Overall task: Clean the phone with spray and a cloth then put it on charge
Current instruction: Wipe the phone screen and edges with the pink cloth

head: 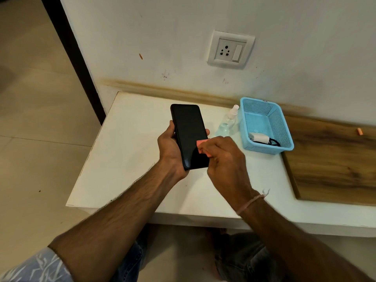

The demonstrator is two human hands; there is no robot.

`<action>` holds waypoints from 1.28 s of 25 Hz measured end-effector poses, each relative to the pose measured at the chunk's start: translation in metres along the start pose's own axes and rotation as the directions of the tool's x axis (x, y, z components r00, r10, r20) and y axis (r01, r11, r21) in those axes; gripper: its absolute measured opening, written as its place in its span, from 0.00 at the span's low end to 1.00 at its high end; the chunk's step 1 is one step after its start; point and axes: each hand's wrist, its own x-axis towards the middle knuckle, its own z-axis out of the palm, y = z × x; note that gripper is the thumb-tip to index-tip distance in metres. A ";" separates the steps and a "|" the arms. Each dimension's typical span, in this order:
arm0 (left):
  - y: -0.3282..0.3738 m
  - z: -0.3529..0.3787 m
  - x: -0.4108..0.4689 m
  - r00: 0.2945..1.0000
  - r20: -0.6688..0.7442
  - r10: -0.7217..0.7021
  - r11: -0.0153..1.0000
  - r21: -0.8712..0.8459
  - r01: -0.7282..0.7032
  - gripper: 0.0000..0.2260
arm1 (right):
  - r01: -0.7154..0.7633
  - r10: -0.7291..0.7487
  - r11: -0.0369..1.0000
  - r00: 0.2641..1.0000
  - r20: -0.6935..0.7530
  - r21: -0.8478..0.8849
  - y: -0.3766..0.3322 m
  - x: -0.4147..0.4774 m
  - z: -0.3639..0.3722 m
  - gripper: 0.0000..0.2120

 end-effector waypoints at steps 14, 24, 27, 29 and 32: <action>-0.003 -0.006 0.004 1.000 0.003 -0.012 0.999 0.030 0.012 0.32 | 0.254 -0.263 0.964 0.951 0.162 0.073 -0.008 -0.006 0.000 0.11; -0.003 -0.006 0.004 0.999 -0.005 -0.035 0.997 0.066 0.036 0.32 | 0.257 -0.260 0.965 0.960 0.106 0.041 0.000 0.004 -0.001 0.08; -0.005 -0.005 0.005 0.998 -0.035 -0.046 0.994 0.101 0.049 0.27 | 0.013 -0.013 1.000 1.000 -0.009 0.009 0.013 0.030 -0.001 0.09; -0.003 -0.007 0.004 0.997 -0.056 -0.052 0.994 0.098 0.057 0.28 | 0.000 0.000 1.000 1.000 -0.008 -0.003 0.001 0.020 0.009 0.08; -0.001 -0.010 0.003 0.997 -0.032 -0.065 0.995 0.068 0.067 0.32 | 0.232 -0.234 0.972 0.968 0.090 0.028 -0.010 -0.007 0.010 0.11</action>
